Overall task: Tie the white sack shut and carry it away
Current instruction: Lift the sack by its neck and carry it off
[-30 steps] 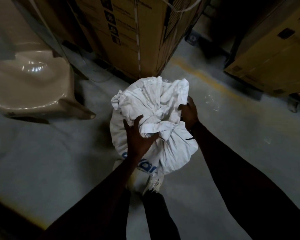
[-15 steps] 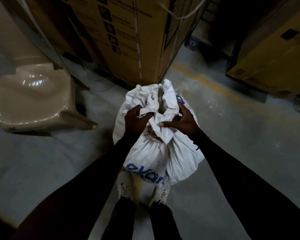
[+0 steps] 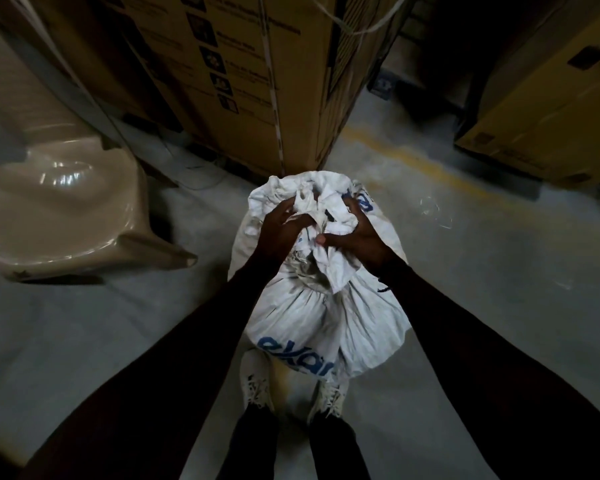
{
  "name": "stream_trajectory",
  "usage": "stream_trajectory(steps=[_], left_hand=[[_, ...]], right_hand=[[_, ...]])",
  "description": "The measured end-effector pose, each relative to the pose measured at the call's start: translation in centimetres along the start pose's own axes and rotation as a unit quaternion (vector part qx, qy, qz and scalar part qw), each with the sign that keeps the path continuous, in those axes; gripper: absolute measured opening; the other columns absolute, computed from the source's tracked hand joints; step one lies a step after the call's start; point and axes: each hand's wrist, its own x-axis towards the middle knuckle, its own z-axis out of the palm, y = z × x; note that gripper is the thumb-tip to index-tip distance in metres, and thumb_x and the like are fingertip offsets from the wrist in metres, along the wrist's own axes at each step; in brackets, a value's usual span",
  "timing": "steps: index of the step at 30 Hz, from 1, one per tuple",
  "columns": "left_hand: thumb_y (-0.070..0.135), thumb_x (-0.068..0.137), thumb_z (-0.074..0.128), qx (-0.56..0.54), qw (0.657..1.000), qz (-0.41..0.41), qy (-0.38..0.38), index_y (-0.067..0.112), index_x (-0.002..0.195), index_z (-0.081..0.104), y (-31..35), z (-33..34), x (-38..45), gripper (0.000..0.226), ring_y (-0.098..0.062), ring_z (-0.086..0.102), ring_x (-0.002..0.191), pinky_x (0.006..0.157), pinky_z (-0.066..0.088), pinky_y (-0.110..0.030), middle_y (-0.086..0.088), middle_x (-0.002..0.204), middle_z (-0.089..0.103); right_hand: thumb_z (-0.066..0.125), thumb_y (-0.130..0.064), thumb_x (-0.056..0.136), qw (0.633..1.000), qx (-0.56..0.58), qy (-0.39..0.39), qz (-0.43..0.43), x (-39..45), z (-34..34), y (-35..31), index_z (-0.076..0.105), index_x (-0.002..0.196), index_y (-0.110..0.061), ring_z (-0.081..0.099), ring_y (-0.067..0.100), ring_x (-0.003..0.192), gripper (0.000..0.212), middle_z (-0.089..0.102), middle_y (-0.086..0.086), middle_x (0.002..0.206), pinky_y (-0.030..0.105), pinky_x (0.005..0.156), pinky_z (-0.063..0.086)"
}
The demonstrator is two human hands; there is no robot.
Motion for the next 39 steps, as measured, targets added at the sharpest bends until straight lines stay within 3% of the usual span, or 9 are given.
stream_trajectory(steps=[4, 9, 14, 17, 20, 25, 29, 35, 39], left_hand=[[0.008, 0.078, 0.069, -0.011, 0.998, -0.064, -0.009, 0.015, 0.091, 0.079, 0.9, 0.2, 1.4, 0.018, -0.020, 0.075, 0.097, 0.095, 0.055, -0.040, 0.000, 0.098, 0.080], [0.033, 0.096, 0.055, -0.071, 0.987, -0.120, -0.075, 0.008, 0.114, 0.074, 2.2, -0.4, 1.8, 0.036, -0.030, 0.073, 0.109, 0.098, 0.059, -0.040, -0.014, 0.114, 0.077], [0.042, 0.094, 0.070, 0.224, 0.932, 0.085, 0.272, 0.004, 0.124, 0.066, 1.4, -1.1, 0.8, 0.049, -0.035, 0.060, 0.115, 0.099, 0.045, -0.038, -0.022, 0.121, 0.062], [0.048, 0.089, 0.074, 0.170, 0.919, 0.005, 0.355, 0.017, 0.140, 0.056, 0.6, -2.1, 1.7, 0.063, -0.038, 0.048, 0.132, 0.107, 0.042, -0.043, -0.019, 0.144, 0.047], [0.052, 0.091, 0.069, -0.012, 0.972, -0.077, 0.224, 0.010, 0.139, 0.057, -0.5, -3.5, 3.5, 0.064, -0.038, 0.050, 0.136, 0.114, 0.043, -0.052, -0.020, 0.147, 0.052], [0.046, 0.101, 0.054, -0.147, 0.987, -0.043, 0.056, 0.025, 0.101, 0.081, -0.7, -2.7, 2.9, 0.034, -0.013, 0.078, 0.095, 0.073, 0.062, -0.025, 0.000, 0.102, 0.082], [0.043, 0.101, 0.061, -0.149, 0.988, -0.003, -0.048, 0.009, 0.134, 0.064, -0.2, -1.2, 2.2, 0.048, -0.029, 0.067, 0.125, 0.104, 0.055, -0.044, -0.016, 0.132, 0.070], [0.024, 0.092, 0.065, -0.137, 0.985, -0.003, -0.104, 0.012, 0.152, 0.039, -0.4, 0.3, 0.4, 0.066, -0.030, 0.054, 0.140, 0.115, 0.045, -0.045, -0.016, 0.150, 0.056], [0.030, 0.095, 0.072, -0.041, 0.999, 0.004, 0.021, 0.016, 0.160, 0.022, -0.1, 2.0, 0.8, 0.083, -0.017, 0.055, 0.135, 0.108, 0.051, -0.023, -0.005, 0.151, 0.052]], right_hand=[[0.099, -0.024, 0.068, 0.999, -0.015, 0.045, -0.018, 0.5, 0.8, -0.1, 0.060, 0.129, -0.027, 0.067, -0.008, 0.114, 0.072, 0.072, -0.019, 0.125, 0.017, 0.097, 0.054], [0.090, -0.028, 0.083, 0.994, 0.051, 0.093, -0.007, 0.6, 0.7, 0.2, 0.074, 0.126, -0.012, 0.072, 0.019, 0.123, 0.048, 0.079, 0.003, 0.125, 0.049, 0.115, 0.052], [0.085, -0.026, 0.089, 0.988, 0.110, 0.102, 0.021, 1.0, 0.7, 0.5, 0.074, 0.127, -0.010, 0.071, 0.022, 0.125, 0.043, 0.078, 0.005, 0.126, 0.050, 0.118, 0.049], [0.081, -0.018, 0.092, 0.982, 0.155, 0.099, 0.053, 0.9, 0.3, 0.8, 0.076, 0.125, -0.009, 0.072, 0.023, 0.124, 0.035, 0.079, 0.008, 0.124, 0.049, 0.118, 0.049], [0.080, -0.015, 0.092, 0.982, 0.157, 0.084, 0.062, 1.0, 0.0, 0.8, 0.076, 0.123, -0.006, 0.071, 0.028, 0.125, 0.033, 0.078, 0.012, 0.124, 0.049, 0.118, 0.049], [0.081, -0.012, 0.090, 0.980, 0.176, 0.083, 0.045, 1.7, 0.3, 0.9, 0.074, 0.126, -0.002, 0.069, 0.029, 0.127, 0.038, 0.076, 0.015, 0.127, 0.050, 0.118, 0.049], [0.087, -0.021, 0.085, 0.982, 0.171, 0.072, 0.034, 2.5, 1.1, 0.5, 0.071, 0.132, -0.006, 0.068, 0.028, 0.130, 0.051, 0.075, 0.013, 0.132, 0.049, 0.120, 0.047], [0.087, -0.038, 0.083, 0.980, 0.193, 0.038, 0.033, 3.2, 1.2, -0.1, 0.069, 0.134, -0.008, 0.068, 0.029, 0.130, 0.061, 0.074, 0.014, 0.133, 0.050, 0.119, 0.047], [0.094, -0.063, 0.059, 0.984, 0.171, 0.044, 0.035, 3.4, 1.6, -0.4, 0.060, 0.144, -0.011, 0.066, 0.022, 0.132, 0.105, 0.072, 0.008, 0.138, 0.039, 0.117, 0.050]])
